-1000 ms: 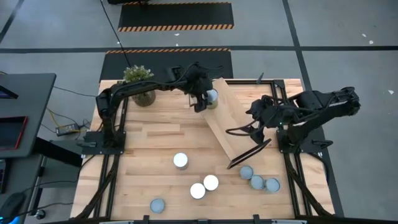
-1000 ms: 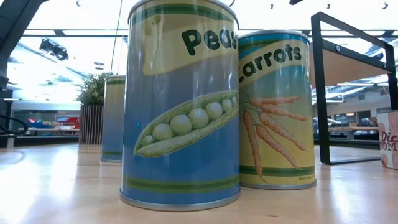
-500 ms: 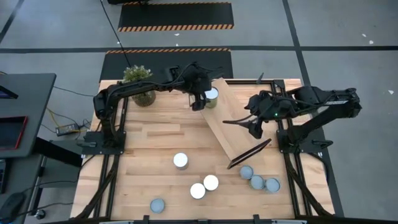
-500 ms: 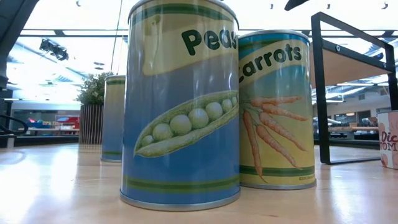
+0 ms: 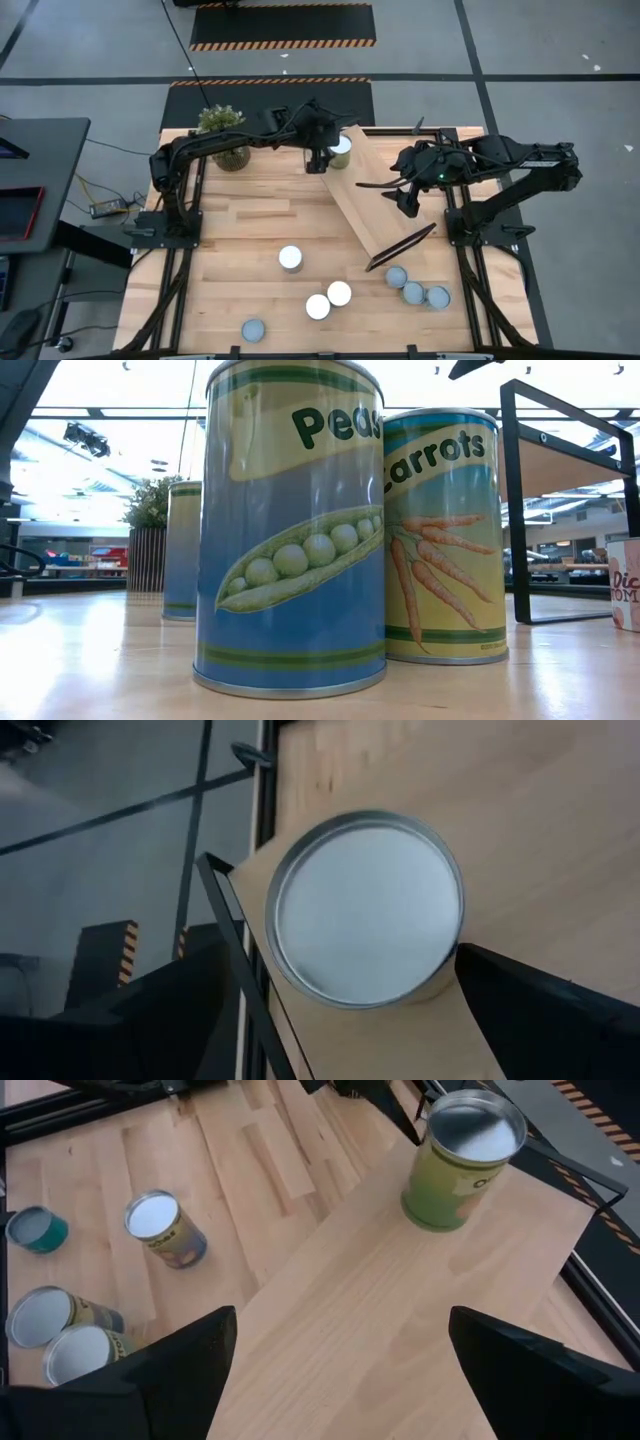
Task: Pick and place cans onto a shelf
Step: Put the canned oranges on the shelf, then put the canned peaches on the shelf
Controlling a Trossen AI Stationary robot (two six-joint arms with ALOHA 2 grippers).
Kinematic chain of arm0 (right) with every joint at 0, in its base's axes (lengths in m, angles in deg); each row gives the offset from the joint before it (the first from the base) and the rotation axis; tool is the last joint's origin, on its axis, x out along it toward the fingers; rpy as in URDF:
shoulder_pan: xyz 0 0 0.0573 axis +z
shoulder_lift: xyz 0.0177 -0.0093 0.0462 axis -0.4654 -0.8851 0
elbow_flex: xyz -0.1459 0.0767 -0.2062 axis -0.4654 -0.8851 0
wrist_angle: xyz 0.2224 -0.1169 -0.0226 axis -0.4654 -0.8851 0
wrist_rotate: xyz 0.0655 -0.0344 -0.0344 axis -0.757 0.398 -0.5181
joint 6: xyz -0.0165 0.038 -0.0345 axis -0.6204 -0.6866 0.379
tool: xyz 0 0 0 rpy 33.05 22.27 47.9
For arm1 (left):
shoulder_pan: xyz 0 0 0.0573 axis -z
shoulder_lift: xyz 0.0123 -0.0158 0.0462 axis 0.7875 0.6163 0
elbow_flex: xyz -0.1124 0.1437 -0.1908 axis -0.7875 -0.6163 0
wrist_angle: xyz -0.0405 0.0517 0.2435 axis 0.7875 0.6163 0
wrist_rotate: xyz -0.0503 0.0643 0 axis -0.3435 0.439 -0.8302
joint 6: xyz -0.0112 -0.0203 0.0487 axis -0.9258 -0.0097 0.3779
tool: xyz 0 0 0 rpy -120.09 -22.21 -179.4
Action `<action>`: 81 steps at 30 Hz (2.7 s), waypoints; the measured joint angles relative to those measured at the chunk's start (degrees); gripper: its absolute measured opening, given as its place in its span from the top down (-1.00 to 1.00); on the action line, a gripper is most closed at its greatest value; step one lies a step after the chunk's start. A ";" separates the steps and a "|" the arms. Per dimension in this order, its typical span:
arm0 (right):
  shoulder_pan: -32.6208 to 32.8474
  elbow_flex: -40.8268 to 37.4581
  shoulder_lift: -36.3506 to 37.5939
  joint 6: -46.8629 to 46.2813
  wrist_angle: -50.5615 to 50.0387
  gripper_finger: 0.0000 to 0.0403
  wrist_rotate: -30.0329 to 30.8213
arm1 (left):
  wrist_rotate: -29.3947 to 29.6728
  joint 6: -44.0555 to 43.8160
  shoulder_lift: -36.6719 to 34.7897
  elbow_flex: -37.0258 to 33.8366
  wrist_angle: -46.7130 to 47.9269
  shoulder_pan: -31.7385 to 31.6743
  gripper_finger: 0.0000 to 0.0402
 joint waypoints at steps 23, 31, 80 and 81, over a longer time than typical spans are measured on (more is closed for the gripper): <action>-3.56 0.00 -0.04 0.31 -1.99 -0.85 1.85 | 3.49 -5.12 -0.72 -1.05 -1.29 0.40 -0.96; -3.53 0.00 -0.04 -0.46 -1.51 -0.85 1.80 | 6.12 -3.47 1.42 -1.35 -6.12 0.40 -0.96; -5.28 0.00 -9.12 -1.06 6.98 -0.85 -1.78 | -19.45 -19.37 -19.11 -14.62 37.06 21.36 -0.32; -4.56 0.02 -9.61 -2.31 7.64 -0.85 -1.42 | -19.48 -20.31 -21.24 -16.71 36.54 21.95 -0.31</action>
